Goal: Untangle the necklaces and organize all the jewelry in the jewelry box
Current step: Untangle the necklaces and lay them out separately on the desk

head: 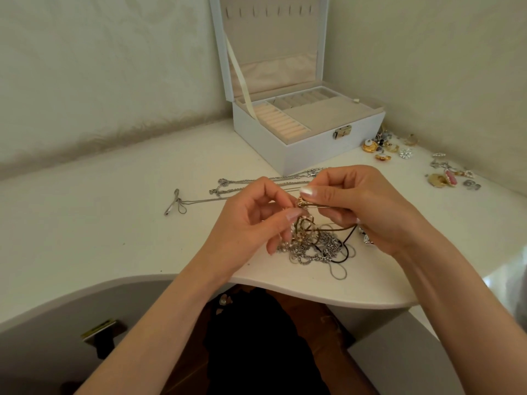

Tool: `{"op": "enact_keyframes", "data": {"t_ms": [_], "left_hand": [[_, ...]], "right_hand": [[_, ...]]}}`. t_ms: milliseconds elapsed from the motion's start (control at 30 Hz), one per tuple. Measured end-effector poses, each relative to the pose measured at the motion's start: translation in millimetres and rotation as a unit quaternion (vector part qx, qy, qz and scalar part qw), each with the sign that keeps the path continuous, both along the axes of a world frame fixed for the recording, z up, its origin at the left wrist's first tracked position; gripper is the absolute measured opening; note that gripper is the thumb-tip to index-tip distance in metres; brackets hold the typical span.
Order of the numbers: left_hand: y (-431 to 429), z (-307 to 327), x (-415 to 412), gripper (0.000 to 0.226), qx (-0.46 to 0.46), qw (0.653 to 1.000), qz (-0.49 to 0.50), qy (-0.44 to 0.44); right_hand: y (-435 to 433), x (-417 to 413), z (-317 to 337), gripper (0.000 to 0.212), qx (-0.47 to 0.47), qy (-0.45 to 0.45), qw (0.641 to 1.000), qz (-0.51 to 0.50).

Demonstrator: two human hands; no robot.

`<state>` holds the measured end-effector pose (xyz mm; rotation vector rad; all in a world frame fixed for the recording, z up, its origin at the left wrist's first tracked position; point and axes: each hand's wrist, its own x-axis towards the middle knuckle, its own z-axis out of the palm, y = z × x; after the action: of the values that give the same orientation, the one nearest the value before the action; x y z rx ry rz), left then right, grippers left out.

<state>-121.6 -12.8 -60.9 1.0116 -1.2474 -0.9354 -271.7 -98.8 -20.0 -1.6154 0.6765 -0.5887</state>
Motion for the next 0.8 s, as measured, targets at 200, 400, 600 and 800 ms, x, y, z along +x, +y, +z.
{"op": "enact_keyframes", "data": {"t_ms": [200, 400, 600, 800], "left_hand": [[-1.0, -2.8, 1.6, 0.009, -0.002, 1.0, -0.023, 0.005], [-1.2, -2.9, 1.0, 0.009, 0.009, 1.0, -0.02, -0.017], [-0.5, -2.1, 1.1, 0.004, 0.011, 0.999, -0.016, -0.029], [-0.1, -1.4, 0.1, 0.008, 0.004, 1.0, -0.013, -0.016]], "right_hand": [[-0.4, -0.3, 0.4, 0.018, -0.009, -0.001, 1.0, -0.008], [-1.0, -2.2, 0.9, 0.024, -0.013, -0.01, 0.999, -0.027], [0.8, -3.2, 2.3, 0.022, -0.019, -0.017, 0.998, -0.056], [2.2, -2.6, 2.6, 0.022, -0.013, -0.023, 0.998, -0.051]]}}
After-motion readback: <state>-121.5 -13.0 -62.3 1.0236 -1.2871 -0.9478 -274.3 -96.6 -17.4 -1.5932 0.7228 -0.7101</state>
